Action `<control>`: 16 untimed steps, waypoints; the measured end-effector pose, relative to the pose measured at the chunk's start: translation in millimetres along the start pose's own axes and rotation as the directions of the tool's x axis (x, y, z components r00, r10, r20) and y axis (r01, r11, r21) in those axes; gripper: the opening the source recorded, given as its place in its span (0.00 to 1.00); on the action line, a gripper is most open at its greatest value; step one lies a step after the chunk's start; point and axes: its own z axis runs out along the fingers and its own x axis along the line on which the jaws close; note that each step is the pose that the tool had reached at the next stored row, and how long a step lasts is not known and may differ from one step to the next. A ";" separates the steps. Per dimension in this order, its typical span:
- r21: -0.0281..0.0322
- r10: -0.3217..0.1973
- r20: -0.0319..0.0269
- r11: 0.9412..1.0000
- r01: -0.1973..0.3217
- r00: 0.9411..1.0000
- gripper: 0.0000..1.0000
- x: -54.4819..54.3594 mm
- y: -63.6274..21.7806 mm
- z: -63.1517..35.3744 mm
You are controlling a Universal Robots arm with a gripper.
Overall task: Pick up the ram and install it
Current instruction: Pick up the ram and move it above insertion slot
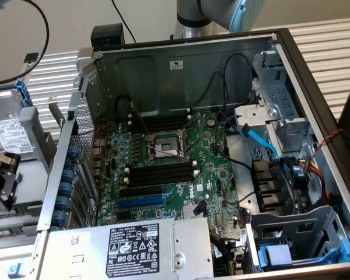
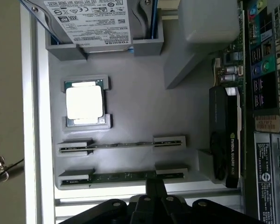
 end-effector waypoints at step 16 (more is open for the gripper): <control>0.000 0.000 0.000 1.000 0.000 1.000 0.11 3.3 -0.6 8.8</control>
